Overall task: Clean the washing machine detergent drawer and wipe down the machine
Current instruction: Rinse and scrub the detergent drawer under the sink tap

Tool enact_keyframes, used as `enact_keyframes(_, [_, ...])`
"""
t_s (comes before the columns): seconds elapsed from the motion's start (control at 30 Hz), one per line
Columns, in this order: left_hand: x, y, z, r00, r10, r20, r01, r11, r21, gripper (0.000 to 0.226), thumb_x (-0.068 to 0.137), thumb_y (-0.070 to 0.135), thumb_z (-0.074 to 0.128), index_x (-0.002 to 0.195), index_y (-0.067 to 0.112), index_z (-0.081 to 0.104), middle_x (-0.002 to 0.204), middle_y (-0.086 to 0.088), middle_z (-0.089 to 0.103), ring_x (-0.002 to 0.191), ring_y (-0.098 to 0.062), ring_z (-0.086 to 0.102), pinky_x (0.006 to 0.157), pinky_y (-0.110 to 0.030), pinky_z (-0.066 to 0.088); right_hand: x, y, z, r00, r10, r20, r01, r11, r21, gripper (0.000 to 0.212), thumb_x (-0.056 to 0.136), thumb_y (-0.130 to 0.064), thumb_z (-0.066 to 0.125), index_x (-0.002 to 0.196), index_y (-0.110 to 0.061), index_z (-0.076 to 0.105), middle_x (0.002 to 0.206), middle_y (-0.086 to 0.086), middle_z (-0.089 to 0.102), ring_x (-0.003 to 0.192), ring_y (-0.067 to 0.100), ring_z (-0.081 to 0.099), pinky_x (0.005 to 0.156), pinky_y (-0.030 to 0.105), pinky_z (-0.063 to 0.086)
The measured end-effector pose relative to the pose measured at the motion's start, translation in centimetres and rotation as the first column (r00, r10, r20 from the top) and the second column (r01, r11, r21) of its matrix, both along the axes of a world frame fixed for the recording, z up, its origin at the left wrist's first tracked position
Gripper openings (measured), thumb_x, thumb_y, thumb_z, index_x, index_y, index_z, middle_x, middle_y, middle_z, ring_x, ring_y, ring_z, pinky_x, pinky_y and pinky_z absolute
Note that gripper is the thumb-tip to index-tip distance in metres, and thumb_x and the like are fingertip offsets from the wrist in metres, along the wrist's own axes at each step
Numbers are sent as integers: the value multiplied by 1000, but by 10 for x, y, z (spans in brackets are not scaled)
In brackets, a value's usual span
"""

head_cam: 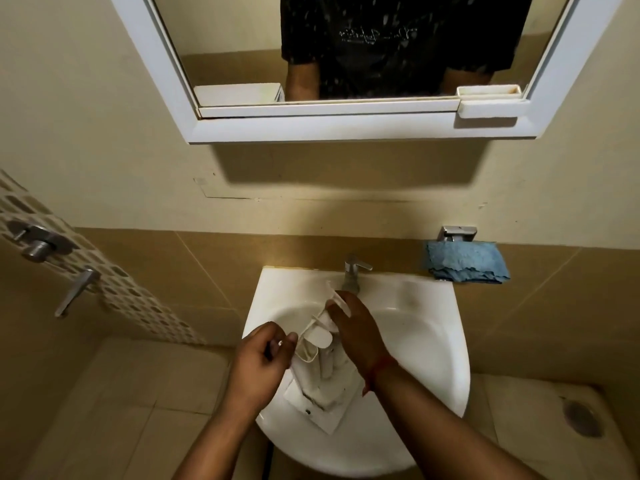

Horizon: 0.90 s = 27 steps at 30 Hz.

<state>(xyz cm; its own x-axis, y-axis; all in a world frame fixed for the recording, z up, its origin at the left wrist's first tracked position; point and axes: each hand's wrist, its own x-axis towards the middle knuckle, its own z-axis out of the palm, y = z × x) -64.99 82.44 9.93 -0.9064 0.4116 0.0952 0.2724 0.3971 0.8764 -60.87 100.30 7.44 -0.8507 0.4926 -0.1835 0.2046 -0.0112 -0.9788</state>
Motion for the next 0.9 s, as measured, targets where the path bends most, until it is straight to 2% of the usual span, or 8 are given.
enact_keyframes(0.13, [8, -7, -2, 995, -98, -32, 97, 994, -55, 41, 80, 56, 59, 64, 18, 52, 60, -3, 50, 56, -20, 48, 53, -29, 38, -27, 5, 2, 978, 206, 40, -209, 961, 179, 26, 103, -24, 44, 113, -15, 66, 97, -8, 62, 93, 11, 56, 88, 30, 44])
enact_keyframes(0.27, [19, 0, 3, 970, -215, 110, 214, 977, 20, 31, 81, 53, 56, 71, 24, 58, 63, -1, 56, 58, -9, 53, 56, -22, 42, -45, 13, 1, 905, 417, 83, -425, 888, 175, 23, 102, -25, 47, 95, -22, 69, 83, -13, 62, 81, 8, 54, 77, 31, 42])
enact_keyframes(0.37, [16, 7, -2, 985, -29, 169, 6, 991, 136, 34, 93, 47, 55, 77, 17, 60, 73, -5, 65, 70, -20, 64, 68, -29, 51, -52, 18, 9, 835, 540, 103, -550, 825, 131, 26, 101, -23, 50, 114, -11, 70, 105, -2, 68, 94, 6, 59, 84, 21, 45])
enact_keyframes(0.43, [9, 11, -10, 949, 164, 268, -220, 956, 193, 8, 96, 32, 57, 90, 28, 60, 89, 2, 67, 90, -23, 65, 79, -31, 54, -56, 21, 18, 783, 609, 129, -622, 770, 144, 31, 101, -20, 51, 124, -5, 65, 115, 2, 66, 92, -1, 58, 78, 4, 42])
enact_keyframes(0.6, [-10, 17, -25, 908, -35, 417, -9, 995, 102, 69, 88, -2, 62, 138, 38, 37, 134, 16, 50, 121, 3, 50, 92, -20, 44, -69, 22, 28, 623, 751, 218, -782, 595, 186, 24, 100, -17, 51, 115, -9, 67, 107, -9, 67, 92, -11, 59, 82, 8, 40])
enact_keyframes(0.73, [-18, 21, -36, 910, 26, 413, -63, 995, 75, 69, 86, 3, 66, 143, 31, 38, 133, 11, 55, 120, -5, 55, 92, -22, 47, -74, 24, 29, 541, 782, 310, -836, 459, 301, 27, 99, -19, 53, 115, -4, 68, 113, 11, 68, 102, 21, 62, 91, 30, 44])
enact_keyframes(0.8, [-20, 23, -39, 948, 10, 319, -18, 1000, 20, 52, 88, 8, 63, 134, 31, 53, 127, 15, 62, 116, -3, 58, 95, -30, 49, -73, 25, 28, 484, 814, 322, -866, 393, 309, 25, 98, -17, 55, 116, -5, 69, 119, 12, 67, 106, 17, 60, 90, 14, 40])
enact_keyframes(0.9, [-11, 27, -45, 985, 5, 173, 5, 998, -55, 49, 90, -3, 55, 127, 28, 63, 119, 20, 66, 112, 3, 59, 94, -14, 43, -68, 25, 29, 427, 846, 319, -882, 312, 353, 25, 97, -16, 56, 116, -9, 70, 121, 6, 68, 102, 1, 56, 89, 5, 35])
